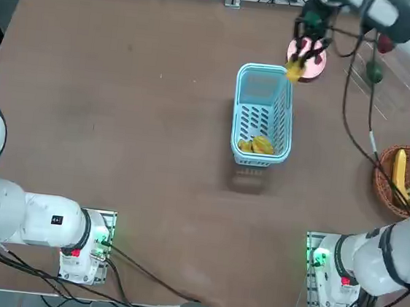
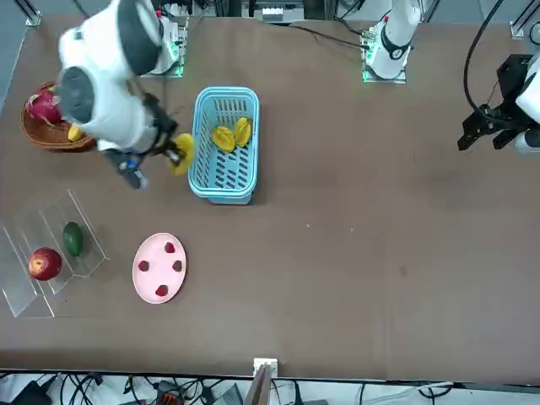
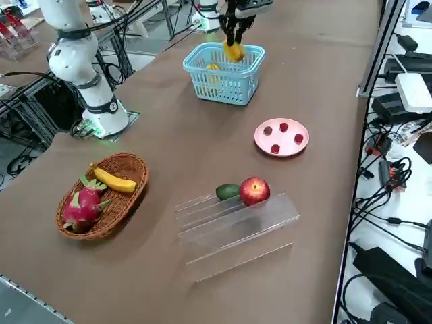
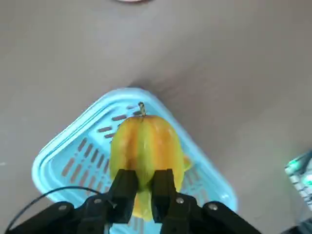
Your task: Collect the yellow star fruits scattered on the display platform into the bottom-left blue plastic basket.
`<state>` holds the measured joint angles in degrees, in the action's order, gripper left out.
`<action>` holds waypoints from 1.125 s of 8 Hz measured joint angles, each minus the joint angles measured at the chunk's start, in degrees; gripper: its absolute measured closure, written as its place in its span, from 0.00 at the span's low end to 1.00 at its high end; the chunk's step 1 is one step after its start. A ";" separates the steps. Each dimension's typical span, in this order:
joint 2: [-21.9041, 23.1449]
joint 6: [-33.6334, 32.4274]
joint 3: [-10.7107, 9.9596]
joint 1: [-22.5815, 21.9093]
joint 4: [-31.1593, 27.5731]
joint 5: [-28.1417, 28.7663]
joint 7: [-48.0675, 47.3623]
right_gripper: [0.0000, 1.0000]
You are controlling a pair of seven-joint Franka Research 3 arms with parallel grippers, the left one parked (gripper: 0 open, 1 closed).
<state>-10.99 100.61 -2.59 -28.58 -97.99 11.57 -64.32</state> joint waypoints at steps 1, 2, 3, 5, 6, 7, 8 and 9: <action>-0.14 3.54 0.01 -3.47 -2.26 0.02 -3.10 0.78; -0.52 6.71 -0.02 -6.33 -4.93 0.02 -4.37 0.77; -1.01 8.37 -0.12 -7.94 -6.64 0.02 -4.65 0.62; -1.36 7.55 -0.63 -8.65 -7.15 -0.01 -4.66 0.28; -0.87 6.18 -1.35 -8.54 -6.95 -0.10 -4.65 0.10; 0.21 4.42 -2.34 -8.22 -6.42 -0.80 -4.31 0.00; 1.62 1.57 -3.57 -7.44 -5.11 -2.21 -3.02 0.00; 2.94 -2.94 -4.77 -5.75 -2.81 -4.48 0.52 0.00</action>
<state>-8.05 97.68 -7.36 -34.32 -100.80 7.09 -63.81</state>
